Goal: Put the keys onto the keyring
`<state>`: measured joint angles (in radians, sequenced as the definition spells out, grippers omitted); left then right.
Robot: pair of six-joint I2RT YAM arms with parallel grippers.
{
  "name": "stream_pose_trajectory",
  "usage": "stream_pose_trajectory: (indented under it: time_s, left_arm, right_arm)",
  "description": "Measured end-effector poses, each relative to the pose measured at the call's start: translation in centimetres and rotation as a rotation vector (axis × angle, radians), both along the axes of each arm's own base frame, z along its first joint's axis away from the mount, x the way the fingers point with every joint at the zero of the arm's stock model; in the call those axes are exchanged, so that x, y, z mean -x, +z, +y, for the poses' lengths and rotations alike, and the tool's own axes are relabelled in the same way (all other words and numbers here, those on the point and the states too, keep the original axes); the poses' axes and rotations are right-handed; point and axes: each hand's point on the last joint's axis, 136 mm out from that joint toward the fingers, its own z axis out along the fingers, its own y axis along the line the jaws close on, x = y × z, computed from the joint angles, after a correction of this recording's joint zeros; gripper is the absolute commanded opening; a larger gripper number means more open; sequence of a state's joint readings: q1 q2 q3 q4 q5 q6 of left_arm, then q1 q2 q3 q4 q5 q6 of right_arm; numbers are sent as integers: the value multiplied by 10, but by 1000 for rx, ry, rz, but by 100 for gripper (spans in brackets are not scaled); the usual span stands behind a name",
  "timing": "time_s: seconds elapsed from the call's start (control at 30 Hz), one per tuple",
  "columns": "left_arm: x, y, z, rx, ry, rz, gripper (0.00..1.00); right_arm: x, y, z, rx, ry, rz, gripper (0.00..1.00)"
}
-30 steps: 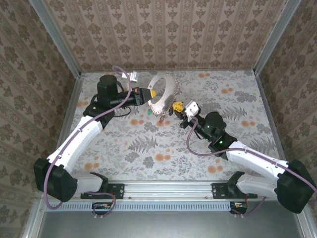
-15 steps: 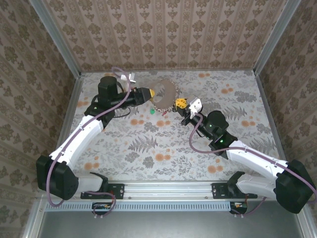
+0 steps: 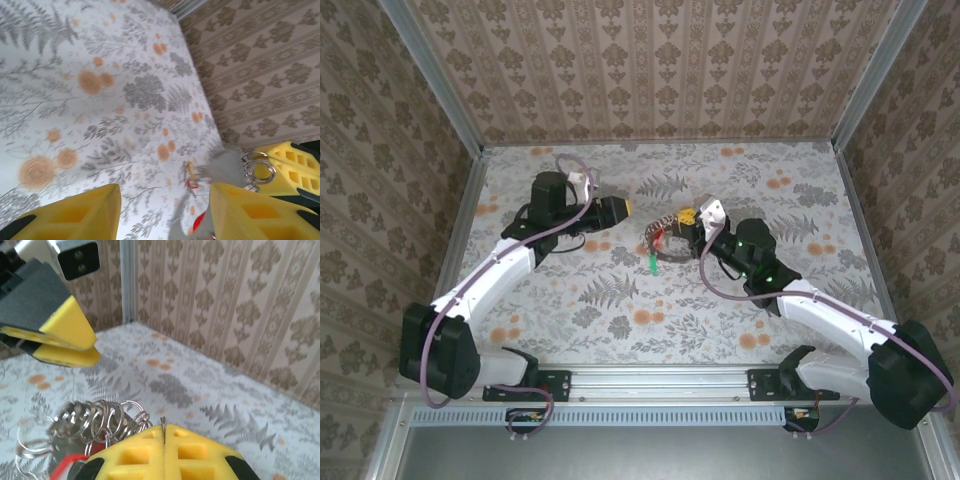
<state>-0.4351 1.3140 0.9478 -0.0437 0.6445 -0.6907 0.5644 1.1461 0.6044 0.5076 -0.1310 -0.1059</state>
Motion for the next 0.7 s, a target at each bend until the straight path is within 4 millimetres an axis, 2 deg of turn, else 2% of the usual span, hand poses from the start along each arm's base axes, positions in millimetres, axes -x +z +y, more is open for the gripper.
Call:
stream_pose_trajectory:
  time_s: [0.17, 0.3, 0.4, 0.53, 0.7]
  left_arm:
    - [5, -35, 6, -68, 19, 24, 51]
    - [6, -48, 11, -112, 21, 1, 50]
    - [4, -44, 14, -141, 16, -66, 50]
    - [4, -26, 19, -167, 9, -207, 50]
    - [8, -14, 22, -181, -15, -376, 50]
  right_arm:
    - [3, -39, 6, 94, 51, 95, 0]
    - [15, -66, 14, 189, 152, 136, 0]
    - [28, -81, 23, 282, 247, 136, 0]
    - [50, -99, 43, 437, 379, 82, 0]
    - [74, -104, 65, 552, 475, -67, 0]
